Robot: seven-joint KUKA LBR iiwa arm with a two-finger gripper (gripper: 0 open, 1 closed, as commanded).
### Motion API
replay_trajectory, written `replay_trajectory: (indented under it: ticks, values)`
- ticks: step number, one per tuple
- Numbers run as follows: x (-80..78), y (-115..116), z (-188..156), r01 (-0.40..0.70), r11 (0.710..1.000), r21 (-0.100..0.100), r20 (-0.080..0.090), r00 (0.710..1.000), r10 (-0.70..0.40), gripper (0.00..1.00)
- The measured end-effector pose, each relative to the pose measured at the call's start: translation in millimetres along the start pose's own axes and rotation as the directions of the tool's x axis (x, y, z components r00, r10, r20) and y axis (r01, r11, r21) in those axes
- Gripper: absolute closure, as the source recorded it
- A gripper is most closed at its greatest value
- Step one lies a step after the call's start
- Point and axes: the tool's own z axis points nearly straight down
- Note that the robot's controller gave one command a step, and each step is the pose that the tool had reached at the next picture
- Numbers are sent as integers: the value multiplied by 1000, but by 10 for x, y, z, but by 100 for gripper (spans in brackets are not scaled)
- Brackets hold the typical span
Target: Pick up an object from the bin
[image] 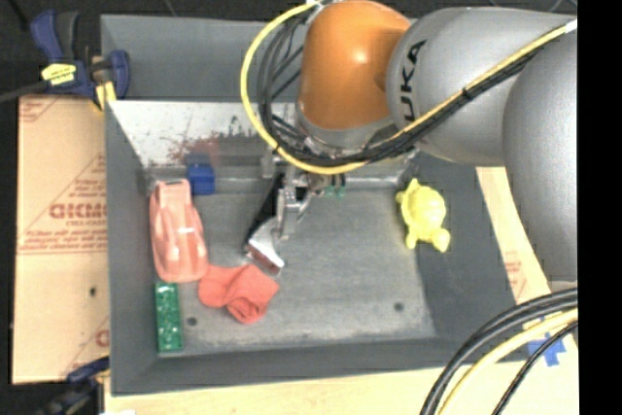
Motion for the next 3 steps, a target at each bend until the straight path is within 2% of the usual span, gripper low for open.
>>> replay_trajectory:
  ticks: [1, 2, 3]
  values:
    - [-14, -4, -51, -2, 1000, -1, 8, 1000, 2, 0]
    - [-21, -16, 46, 58, 998, 1, 13, 998, -58, 0]
    - [-5, -80, 499, 349, 937, 4, 11, 937, -349, 0]
